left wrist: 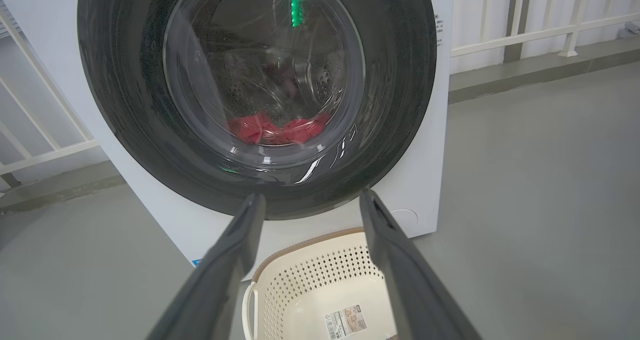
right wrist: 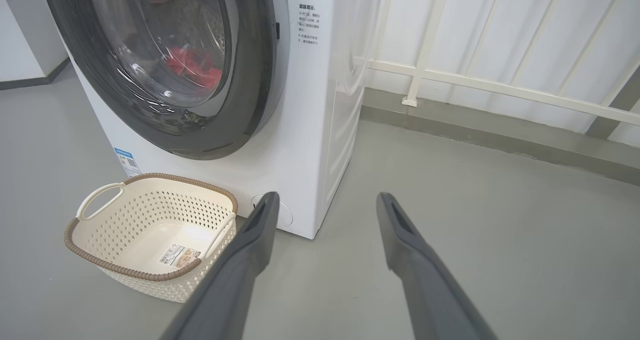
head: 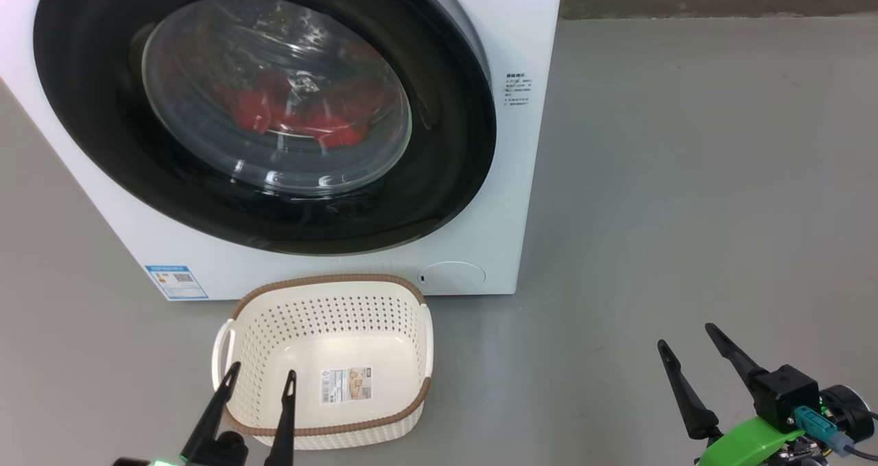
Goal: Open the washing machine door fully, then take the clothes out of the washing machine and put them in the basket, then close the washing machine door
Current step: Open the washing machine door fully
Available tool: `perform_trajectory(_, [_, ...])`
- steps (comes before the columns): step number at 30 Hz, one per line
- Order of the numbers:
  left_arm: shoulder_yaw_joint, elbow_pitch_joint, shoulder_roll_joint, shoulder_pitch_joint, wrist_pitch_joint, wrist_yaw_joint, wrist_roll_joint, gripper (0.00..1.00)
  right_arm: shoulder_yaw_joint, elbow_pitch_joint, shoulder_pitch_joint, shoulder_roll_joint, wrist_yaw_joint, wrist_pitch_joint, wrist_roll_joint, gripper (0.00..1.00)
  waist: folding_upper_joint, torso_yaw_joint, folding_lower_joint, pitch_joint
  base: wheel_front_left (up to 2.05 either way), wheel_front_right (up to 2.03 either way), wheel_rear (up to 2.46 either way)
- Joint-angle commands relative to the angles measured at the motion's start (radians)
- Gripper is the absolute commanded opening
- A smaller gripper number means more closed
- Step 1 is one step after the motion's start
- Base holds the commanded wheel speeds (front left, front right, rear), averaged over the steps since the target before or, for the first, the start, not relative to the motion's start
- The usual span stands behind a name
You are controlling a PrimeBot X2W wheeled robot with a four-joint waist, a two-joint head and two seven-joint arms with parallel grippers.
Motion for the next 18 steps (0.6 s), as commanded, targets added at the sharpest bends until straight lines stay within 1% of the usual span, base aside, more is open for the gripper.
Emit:
perform_trajectory(1, [0.032,-0.027,0.016,-0.016,-0.012,0.011,0.013,1.0,0.017,-0.029,0.001,-0.02,0.001,-0.013,-0.017,1.0,0.0,0.001,0.0,0.0,0.0,0.0,0.0])
perform_trajectory(9, [0.053,-0.003,0.0,-0.014,-0.012,-0.01,-0.011,1.0,0.001,-0.034,0.007,-0.015,0.001,-0.013,-0.014,1.0,0.0,0.004,0.0,0.002,0.0,0.0,0.0])
perform_trajectory(17, [0.07,0.01,-0.009,-0.014,-0.012,-0.024,-0.009,1.0,-0.017,-0.045,0.012,-0.004,0.001,-0.013,0.003,1.0,0.0,0.006,0.0,0.006,0.0,0.0,0.0])
perform_trajectory(18, [0.071,0.01,-0.01,-0.015,-0.012,-0.025,-0.008,1.0,-0.02,-0.048,0.01,-0.001,0.001,-0.013,0.01,0.76,0.0,0.006,0.0,0.007,0.0,0.0,0.0])
